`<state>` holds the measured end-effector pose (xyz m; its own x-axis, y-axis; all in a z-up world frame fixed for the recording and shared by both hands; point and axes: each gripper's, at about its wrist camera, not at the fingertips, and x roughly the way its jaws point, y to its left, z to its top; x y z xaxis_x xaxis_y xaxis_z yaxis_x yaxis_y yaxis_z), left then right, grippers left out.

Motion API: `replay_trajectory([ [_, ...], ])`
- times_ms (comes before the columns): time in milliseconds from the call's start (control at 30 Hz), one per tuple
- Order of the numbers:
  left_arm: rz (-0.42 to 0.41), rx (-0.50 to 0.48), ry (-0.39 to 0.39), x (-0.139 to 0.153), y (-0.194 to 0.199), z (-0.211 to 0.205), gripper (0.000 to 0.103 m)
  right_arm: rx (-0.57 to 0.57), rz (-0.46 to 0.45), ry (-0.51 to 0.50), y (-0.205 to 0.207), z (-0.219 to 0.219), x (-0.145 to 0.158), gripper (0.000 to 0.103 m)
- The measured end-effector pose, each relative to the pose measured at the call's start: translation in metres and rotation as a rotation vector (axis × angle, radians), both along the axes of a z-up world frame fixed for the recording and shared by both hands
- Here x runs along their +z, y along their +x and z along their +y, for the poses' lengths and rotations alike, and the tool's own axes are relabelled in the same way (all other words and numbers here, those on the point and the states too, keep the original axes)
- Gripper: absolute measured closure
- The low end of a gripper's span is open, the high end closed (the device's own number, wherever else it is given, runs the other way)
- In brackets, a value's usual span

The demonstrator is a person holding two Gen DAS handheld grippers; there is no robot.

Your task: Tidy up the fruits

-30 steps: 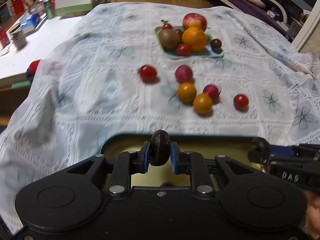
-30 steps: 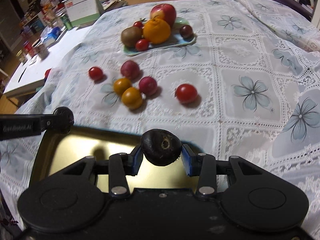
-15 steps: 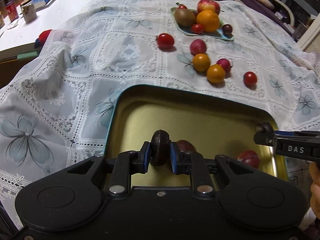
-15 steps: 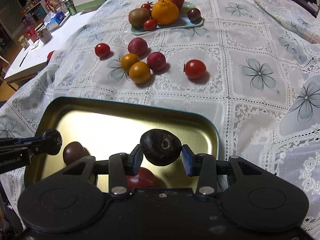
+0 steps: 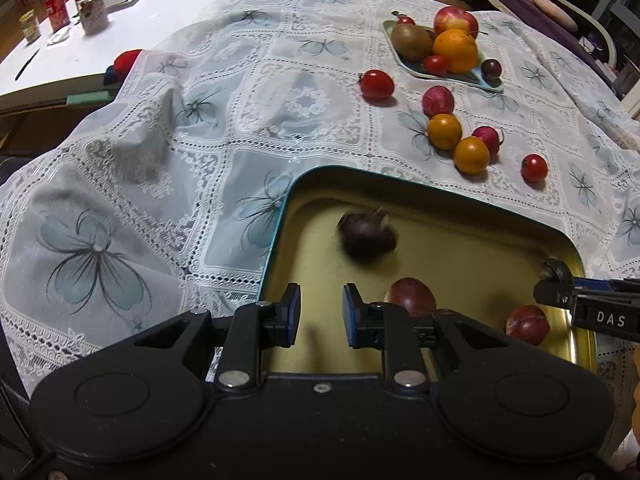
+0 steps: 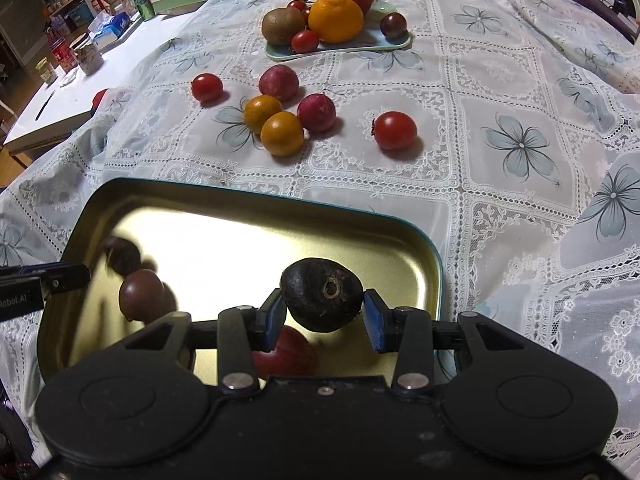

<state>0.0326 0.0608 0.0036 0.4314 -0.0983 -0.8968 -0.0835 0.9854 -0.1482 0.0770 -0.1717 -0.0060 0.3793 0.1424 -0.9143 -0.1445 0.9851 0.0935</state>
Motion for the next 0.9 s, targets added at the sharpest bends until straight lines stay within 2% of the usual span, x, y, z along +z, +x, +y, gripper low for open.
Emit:
replay_trajectory([
  [900,0.024,-0.038,-0.007,-0.002,0.0,-0.015,0.073,0.016,0.021,0.003,-0.002,0.005,-0.002,0.06],
])
